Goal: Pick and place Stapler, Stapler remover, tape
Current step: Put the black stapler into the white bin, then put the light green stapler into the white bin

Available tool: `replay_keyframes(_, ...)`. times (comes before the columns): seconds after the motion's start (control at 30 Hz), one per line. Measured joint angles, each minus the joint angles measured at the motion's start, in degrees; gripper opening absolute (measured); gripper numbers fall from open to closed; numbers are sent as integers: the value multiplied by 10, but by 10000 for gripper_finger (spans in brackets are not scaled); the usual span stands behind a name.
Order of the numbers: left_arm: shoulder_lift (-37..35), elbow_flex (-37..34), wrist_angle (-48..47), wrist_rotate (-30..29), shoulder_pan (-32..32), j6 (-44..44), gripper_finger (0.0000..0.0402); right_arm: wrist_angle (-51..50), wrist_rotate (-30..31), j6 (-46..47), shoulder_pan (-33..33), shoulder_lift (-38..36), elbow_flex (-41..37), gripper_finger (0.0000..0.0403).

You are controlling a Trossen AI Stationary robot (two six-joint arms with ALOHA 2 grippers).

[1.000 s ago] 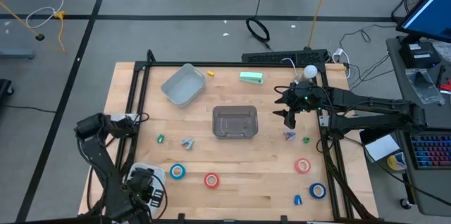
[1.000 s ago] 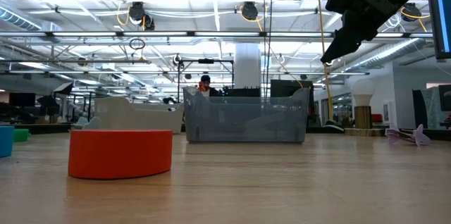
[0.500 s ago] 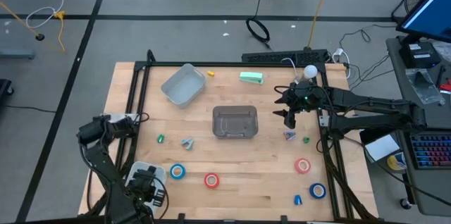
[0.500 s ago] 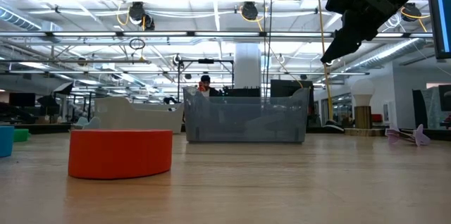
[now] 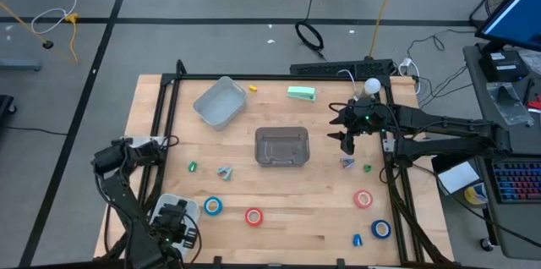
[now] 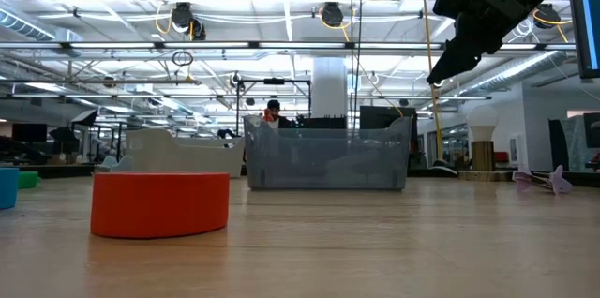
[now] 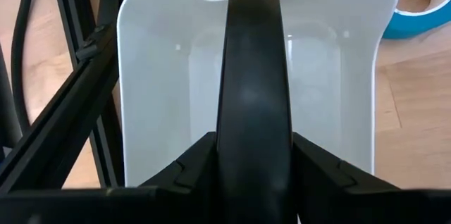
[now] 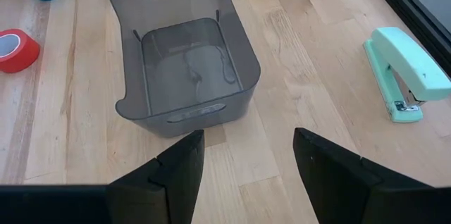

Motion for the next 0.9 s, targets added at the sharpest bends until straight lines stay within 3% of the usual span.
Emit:
replay_keyframes(0.13,2,-19,44,6,0,0,169,0,0,0,0,0,0,210)
replay_keyframes(0.23,3,-39,87,10,1,1,160,0,0,-1,0,0,0,210)
replay_keyframes(0.57,-14,-42,61,-6,4,4,91,0,0,-1,0,0,0,210)
replay_keyframes(0.83,-80,-28,35,-8,3,7,68,3,0,-1,0,0,0,210)
replay_keyframes(0.9,-109,-27,34,-37,8,0,66,8,0,-1,0,0,0,210)
